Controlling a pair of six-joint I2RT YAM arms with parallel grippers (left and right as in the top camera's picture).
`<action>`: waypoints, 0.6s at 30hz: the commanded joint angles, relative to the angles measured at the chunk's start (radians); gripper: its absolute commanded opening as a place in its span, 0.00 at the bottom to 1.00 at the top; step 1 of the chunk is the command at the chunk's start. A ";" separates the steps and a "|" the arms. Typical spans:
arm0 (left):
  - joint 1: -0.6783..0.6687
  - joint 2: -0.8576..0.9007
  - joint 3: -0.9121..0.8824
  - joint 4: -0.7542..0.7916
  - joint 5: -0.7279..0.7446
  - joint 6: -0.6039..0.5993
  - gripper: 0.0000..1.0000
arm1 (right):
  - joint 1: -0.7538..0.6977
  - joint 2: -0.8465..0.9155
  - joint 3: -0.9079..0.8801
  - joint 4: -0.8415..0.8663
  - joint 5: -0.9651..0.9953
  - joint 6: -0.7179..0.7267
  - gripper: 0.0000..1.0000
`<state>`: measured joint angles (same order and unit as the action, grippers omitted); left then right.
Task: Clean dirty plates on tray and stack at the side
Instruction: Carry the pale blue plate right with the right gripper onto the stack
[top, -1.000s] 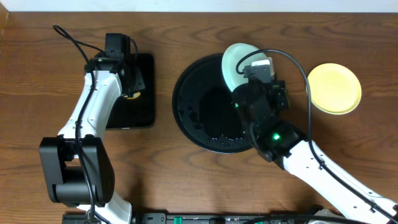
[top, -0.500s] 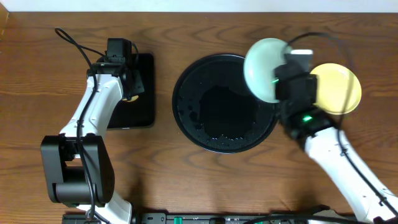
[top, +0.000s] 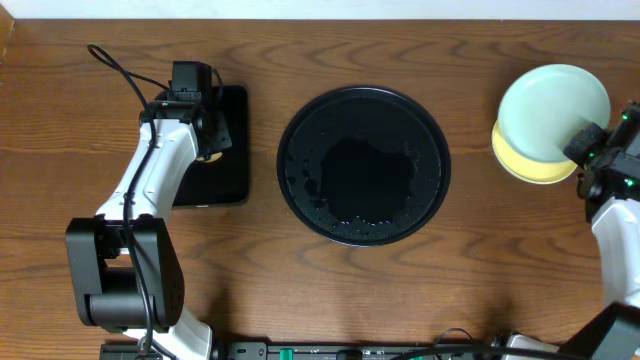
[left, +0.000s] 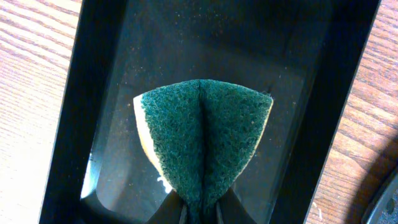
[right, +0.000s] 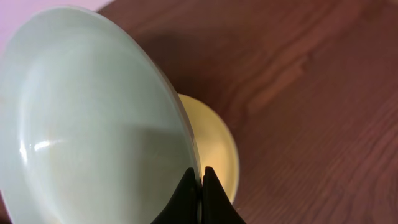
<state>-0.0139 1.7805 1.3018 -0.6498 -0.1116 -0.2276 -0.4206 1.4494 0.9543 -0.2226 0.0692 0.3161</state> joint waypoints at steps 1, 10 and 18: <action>0.002 0.015 -0.002 0.001 -0.013 0.018 0.08 | -0.038 0.050 0.008 0.026 -0.055 0.037 0.01; 0.002 0.015 -0.002 0.001 -0.013 0.045 0.08 | -0.065 0.127 0.008 0.084 -0.059 0.050 0.53; 0.002 0.015 -0.002 0.001 -0.013 0.103 0.08 | -0.050 0.127 0.008 0.061 -0.297 -0.016 0.83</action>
<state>-0.0139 1.7805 1.3018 -0.6495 -0.1116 -0.1768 -0.4744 1.5681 0.9543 -0.1524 -0.0799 0.3454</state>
